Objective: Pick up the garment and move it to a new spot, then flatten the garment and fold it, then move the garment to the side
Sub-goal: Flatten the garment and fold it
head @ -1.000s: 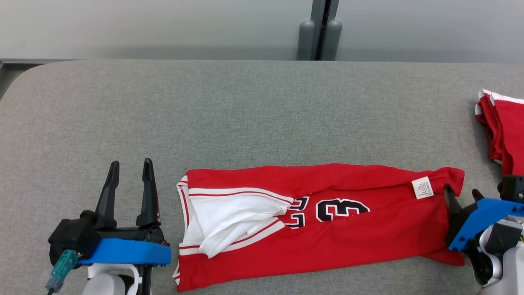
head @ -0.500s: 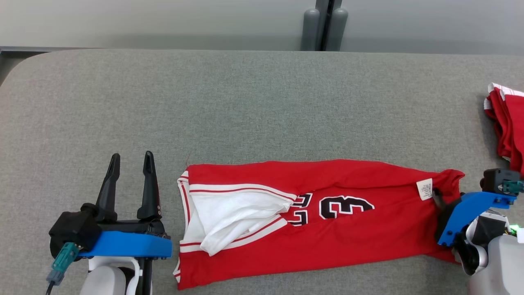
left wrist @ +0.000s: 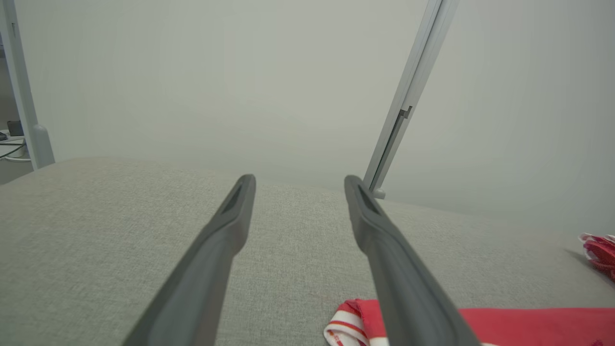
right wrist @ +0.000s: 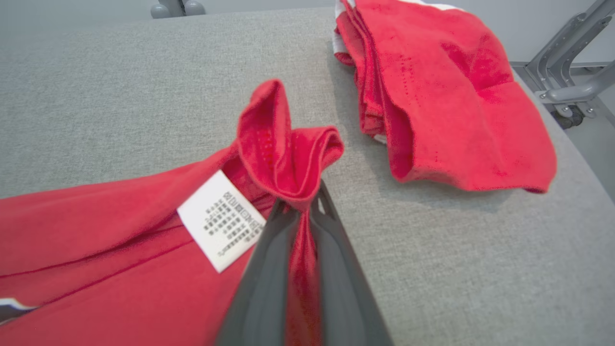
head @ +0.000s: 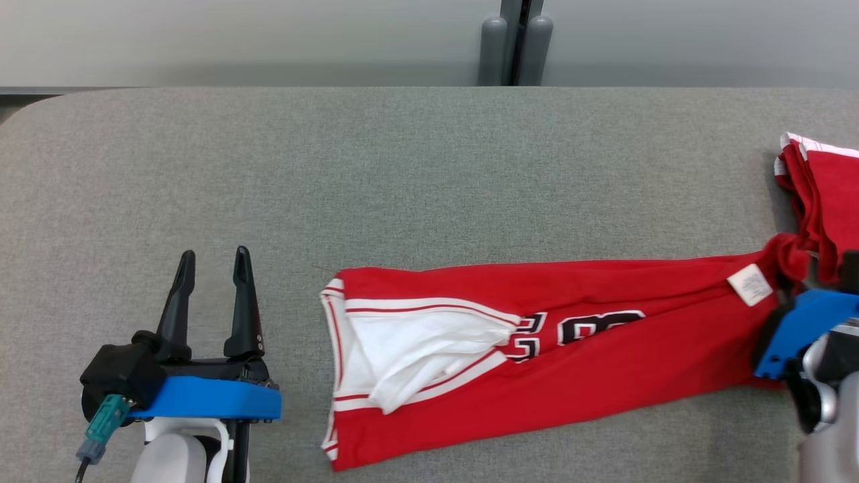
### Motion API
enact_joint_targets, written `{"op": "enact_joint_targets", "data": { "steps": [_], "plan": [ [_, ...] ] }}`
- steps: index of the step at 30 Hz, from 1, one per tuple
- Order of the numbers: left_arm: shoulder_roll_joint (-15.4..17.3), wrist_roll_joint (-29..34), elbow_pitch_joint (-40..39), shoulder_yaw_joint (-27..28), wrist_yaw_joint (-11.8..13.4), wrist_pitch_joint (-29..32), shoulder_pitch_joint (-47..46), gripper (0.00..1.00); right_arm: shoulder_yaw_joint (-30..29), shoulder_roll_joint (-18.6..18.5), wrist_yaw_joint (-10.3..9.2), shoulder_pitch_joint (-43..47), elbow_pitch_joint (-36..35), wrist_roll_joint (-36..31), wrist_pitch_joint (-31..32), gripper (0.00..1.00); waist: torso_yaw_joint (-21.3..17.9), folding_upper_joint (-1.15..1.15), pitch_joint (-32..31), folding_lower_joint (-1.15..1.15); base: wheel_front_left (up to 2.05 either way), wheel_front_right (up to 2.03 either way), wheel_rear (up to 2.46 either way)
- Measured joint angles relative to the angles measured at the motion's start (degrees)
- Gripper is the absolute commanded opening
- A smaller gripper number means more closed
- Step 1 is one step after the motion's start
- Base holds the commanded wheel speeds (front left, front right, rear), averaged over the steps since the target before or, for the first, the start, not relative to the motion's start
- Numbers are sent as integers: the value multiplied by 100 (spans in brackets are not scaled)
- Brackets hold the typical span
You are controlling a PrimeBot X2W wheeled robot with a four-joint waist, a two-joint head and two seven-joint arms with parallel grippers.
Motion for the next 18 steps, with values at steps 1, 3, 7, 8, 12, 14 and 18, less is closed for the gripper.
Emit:
{"op": "enact_joint_targets", "data": {
  "steps": [1, 3, 7, 8, 12, 14, 18],
  "plan": [
    [0, 0, -1, -16, 0, 0, -1, 100, -35, -29, 1, 57, -169, -19, 43, 0, -9, 0, -13, 0, 0, 0, 0],
    [-9, -1, -2, -57, 0, 0, 0, 100, -138, -74, 0, 207, -532, -36, 157, 0, -18, 0, -41, 0, 0, 0, 0],
    [-15, -1, -30, -99, -4, 0, 3, 100, -493, -163, -3, 498, -1267, -60, 419, 0, -2, 0, -133, 0, 0, 0, 0],
    [-15, -1, -31, -108, -7, 0, 10, 100, -530, -182, -3, 567, -1441, -64, 498, 0, 3, 0, -160, 0, 0, 0, 0],
    [-15, 1, -33, -148, -7, 0, 62, 100, -187, -172, -5, 858, -2118, -44, 858, 0, 16, 0, -284, -1, 0, 0, 0],
    [-10, 20, -42, -152, -7, -1, 109, 100, 224, -127, -5, 1012, -2419, 33, 1025, 0, 17, 0, -349, -1, 0, 0, 0],
    [2, 32, -37, -154, -7, 0, 160, 100, 1346, -45, -5, 1300, -2840, 261, 1330, 0, 16, 0, -470, -1, 0, 0, 0]
  ]
}}
